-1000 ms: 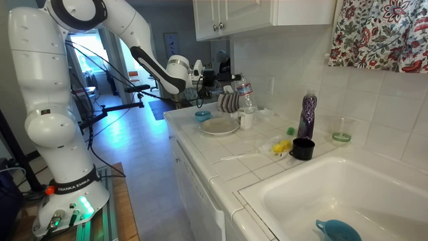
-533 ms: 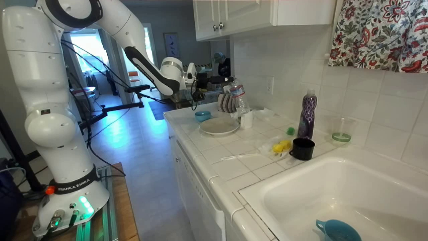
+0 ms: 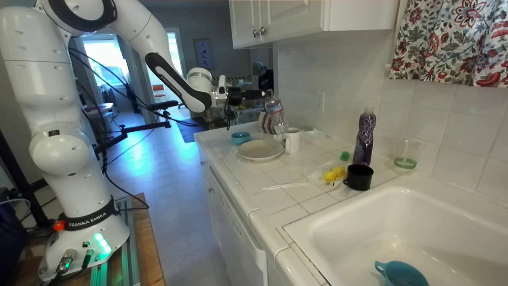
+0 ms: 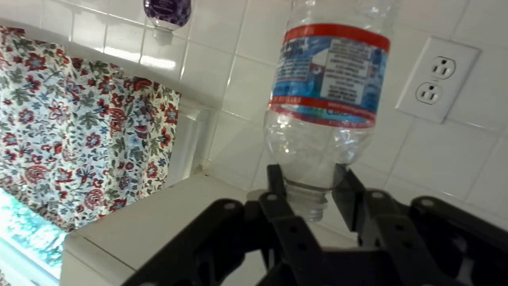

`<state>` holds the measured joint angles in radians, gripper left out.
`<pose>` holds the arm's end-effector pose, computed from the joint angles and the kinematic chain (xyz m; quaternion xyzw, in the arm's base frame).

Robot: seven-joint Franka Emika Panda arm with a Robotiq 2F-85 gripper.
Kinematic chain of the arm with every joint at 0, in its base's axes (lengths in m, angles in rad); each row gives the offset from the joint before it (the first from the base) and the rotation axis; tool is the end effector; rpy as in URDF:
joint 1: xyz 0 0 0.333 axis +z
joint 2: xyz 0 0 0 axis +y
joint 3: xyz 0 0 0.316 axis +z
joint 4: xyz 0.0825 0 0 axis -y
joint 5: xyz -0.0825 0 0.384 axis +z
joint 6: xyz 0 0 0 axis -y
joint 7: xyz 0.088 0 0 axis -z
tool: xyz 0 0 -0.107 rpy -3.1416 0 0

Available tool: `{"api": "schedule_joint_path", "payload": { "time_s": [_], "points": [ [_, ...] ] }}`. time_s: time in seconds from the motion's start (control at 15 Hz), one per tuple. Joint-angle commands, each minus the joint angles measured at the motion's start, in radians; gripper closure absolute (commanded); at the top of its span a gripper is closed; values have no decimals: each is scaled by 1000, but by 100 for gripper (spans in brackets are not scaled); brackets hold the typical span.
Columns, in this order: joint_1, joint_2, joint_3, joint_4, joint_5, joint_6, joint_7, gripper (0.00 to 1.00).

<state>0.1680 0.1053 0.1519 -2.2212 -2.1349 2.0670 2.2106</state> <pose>0.5494 0.1344 0.3676 0.6994 -0.0922 0.6561 0.2681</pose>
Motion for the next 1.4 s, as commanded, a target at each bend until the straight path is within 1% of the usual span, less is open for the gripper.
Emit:
{"api": "schedule_joint_path", "payload": {
  "time_s": [0.0, 0.2, 0.6, 0.8, 0.87, 1.07, 1.13, 1.33],
  "points": [
    [-24, -47, 1, -22, -124, 114, 39, 89],
    [-35, -49, -4, -10, -215, 203, 95, 89],
    [-69, -13, -11, 40, -380, 394, 301, 89],
    [-82, -9, -11, 62, -425, 479, 358, 89],
    [-68, -11, 2, 82, -370, 500, 321, 89],
    [-81, 4, -7, 107, -371, 555, 300, 89],
    [-72, -16, 0, 72, -366, 514, 303, 64],
    [-78, -10, -4, 81, -367, 530, 303, 64]
  ]
}}
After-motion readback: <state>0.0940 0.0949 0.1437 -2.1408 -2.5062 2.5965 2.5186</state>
